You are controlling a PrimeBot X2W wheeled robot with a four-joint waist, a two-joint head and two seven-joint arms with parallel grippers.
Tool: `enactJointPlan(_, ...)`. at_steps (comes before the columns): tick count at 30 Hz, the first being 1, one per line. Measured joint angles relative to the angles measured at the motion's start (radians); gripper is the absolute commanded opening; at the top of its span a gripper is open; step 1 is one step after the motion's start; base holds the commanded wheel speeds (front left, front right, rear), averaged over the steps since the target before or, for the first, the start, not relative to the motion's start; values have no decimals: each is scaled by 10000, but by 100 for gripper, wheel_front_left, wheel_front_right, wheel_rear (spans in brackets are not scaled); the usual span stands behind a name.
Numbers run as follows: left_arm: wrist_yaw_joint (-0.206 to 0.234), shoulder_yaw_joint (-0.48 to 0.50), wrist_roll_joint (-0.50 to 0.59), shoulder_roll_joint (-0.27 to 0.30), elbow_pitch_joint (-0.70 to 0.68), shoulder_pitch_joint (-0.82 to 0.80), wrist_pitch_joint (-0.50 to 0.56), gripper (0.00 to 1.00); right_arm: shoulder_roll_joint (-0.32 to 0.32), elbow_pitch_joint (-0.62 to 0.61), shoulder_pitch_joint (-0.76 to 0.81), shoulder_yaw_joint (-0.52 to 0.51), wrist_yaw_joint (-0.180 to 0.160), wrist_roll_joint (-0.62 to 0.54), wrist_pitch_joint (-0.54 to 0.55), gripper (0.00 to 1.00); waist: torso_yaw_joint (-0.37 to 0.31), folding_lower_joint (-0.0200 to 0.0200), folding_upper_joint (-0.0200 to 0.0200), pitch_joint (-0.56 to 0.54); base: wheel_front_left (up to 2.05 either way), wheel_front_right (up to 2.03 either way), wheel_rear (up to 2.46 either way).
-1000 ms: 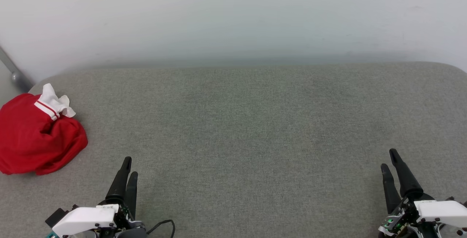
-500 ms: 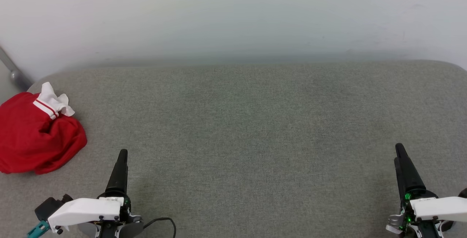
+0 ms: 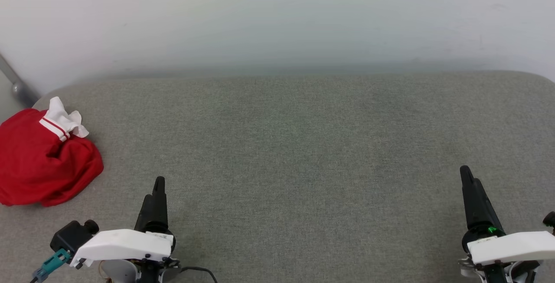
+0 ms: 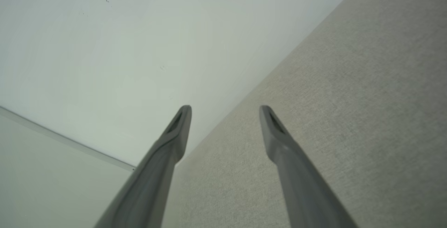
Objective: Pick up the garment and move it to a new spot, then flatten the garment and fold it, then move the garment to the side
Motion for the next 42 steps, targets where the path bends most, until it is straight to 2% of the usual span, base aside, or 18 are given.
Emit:
enactJointPlan(10, 545, -458, 2136, 12, -211, 173, -347, 100, 0, -267, 305, 71, 0, -1806, -355, 100, 4, 0, 0, -16, 0, 0, 0)
enactJointPlan(28, 1254, -1179, 4445, 221, -598, 300, -867, 100, 0, -731, 530, 31, 0, -4149, -886, 100, 34, 0, 0, 8, 0, 0, 0)
enactJointPlan(31, 1499, -1526, 5425, 366, -729, 375, -1110, 100, 0, -965, 712, 46, 0, -5120, -1133, 100, 63, 0, 0, 38, 0, 0, 0)
enactJointPlan(42, 1645, -1793, 6577, 399, -842, 523, -1411, 100, 0, -1313, 905, 67, 0, -6128, -1417, 100, 62, 0, 0, 62, 0, 0, 0)
